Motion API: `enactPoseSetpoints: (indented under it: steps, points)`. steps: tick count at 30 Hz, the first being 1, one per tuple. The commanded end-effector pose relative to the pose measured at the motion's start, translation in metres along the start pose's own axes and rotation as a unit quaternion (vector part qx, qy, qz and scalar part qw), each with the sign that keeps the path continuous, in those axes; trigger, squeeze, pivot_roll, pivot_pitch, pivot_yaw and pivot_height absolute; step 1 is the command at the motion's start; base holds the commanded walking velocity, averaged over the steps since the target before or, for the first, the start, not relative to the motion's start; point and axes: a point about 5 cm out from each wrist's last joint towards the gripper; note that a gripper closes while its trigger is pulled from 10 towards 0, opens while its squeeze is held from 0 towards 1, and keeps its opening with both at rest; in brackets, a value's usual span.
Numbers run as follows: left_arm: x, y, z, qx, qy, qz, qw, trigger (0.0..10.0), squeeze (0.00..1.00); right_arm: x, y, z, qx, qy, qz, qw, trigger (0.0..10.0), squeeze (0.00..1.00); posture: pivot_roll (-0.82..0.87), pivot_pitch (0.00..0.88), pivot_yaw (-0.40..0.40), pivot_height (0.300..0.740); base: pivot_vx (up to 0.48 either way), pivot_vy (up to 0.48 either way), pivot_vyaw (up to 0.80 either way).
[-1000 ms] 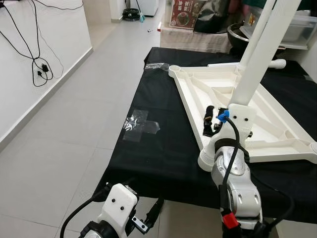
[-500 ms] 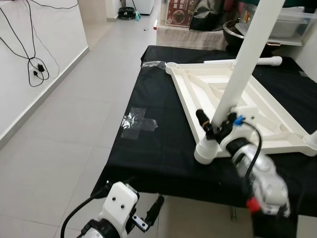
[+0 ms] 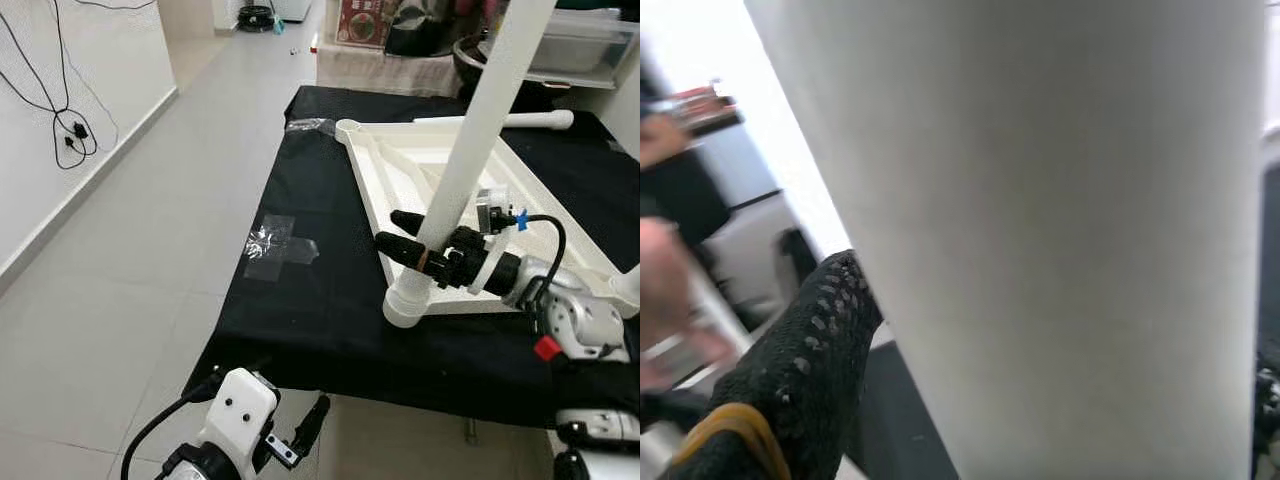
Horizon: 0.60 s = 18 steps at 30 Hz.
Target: Building children table
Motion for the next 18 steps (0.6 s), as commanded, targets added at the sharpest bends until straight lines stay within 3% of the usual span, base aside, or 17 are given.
enactPoseSetpoints:
  steps: [1,6,7,8,9,17,18]
  points:
    - [-0.002,0.0,-0.003,0.0,0.008,0.002,1.0,10.0,0.0,0.009,0.0,-0.001,-0.007,0.008,0.028,1.0,10.0,0.0,0.16,0.11,-0.11,0.74,0.0,0.0,0.0]
    - [-0.003,-0.001,-0.003,-0.001,0.01,0.002,1.0,10.0,0.0,0.025,-0.006,0.01,-0.019,-0.011,0.042,0.999,10.0,0.0,0.17,0.105,-0.111,0.74,0.0,0.0,0.0]
    - [-0.004,-0.001,-0.004,-0.001,0.011,0.002,1.0,10.0,0.0,0.028,-0.006,0.013,-0.015,-0.023,0.049,0.998,7.4,0.0,0.17,0.097,-0.11,0.74,0.0,0.0,0.0]
    - [-0.004,-0.002,-0.004,-0.001,0.011,0.002,1.0,10.0,0.0,0.03,-0.007,0.016,-0.015,-0.033,0.053,0.998,2.7,0.0,0.17,0.097,-0.11,0.74,0.0,0.0,0.0]
    - [-0.004,-0.002,-0.004,-0.002,0.011,0.002,1.0,10.0,0.0,0.032,-0.006,0.018,-0.013,-0.04,0.058,0.997,0.0,0.0,0.17,0.094,-0.111,0.74,0.0,0.0,0.0]
    - [-0.005,-0.003,-0.006,-0.002,0.015,-0.001,1.0,10.0,0.0,0.033,-0.001,0.014,-0.014,-0.056,0.067,0.996,0.0,0.0,0.16,0.071,-0.107,0.74,0.0,0.0,0.0]
    - [-0.004,-0.003,-0.007,-0.004,0.015,-0.006,1.0,10.0,0.0,0.029,0.004,0.003,-0.022,-0.058,0.027,0.998,0.0,0.0,0.15,0.065,-0.096,0.74,0.0,0.0,0.0]
Point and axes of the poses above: a point about 5 cm out from each wrist's last joint towards the gripper, its own x axis pointing out of the wrist towards the gripper, its own z axis along the axis of the wrist's last joint, y = z × x, and after that the axes turned 5 degrees about x, right-handed
